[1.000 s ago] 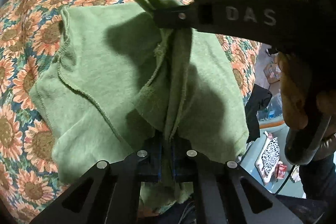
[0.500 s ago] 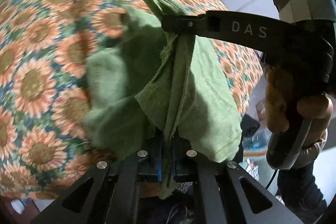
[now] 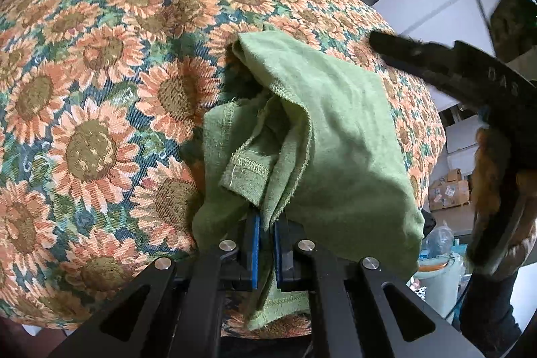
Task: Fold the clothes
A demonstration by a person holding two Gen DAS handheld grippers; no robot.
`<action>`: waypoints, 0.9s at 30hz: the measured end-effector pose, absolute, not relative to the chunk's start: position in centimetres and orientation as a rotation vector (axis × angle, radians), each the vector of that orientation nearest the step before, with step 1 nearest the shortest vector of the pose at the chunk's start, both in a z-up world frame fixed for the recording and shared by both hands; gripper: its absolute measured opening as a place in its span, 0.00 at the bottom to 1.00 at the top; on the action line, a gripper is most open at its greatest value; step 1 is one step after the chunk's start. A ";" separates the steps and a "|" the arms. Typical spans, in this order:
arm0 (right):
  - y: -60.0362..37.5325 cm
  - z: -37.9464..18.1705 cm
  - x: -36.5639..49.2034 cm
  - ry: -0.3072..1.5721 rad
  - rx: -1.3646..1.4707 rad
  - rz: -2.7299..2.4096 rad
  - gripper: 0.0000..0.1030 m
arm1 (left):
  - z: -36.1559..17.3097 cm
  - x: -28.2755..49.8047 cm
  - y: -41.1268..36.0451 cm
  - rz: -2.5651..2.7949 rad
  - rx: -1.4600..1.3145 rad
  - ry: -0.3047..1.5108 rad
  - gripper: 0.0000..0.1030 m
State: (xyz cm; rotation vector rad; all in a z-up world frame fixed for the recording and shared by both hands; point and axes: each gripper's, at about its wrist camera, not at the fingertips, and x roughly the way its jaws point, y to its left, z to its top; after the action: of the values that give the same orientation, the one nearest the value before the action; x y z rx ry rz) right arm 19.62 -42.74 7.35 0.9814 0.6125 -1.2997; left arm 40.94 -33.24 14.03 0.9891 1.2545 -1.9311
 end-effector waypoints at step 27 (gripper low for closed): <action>-46.3 4.1 17.2 0.829 0.802 -1.324 0.03 | 14.7 40.7 -32.7 -1.924 0.947 1.195 0.06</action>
State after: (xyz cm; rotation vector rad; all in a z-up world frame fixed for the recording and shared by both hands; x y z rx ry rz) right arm 17.17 -46.32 4.09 0.8024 0.8287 -1.3243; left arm 40.73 -32.69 14.75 0.9473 1.1952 -1.9245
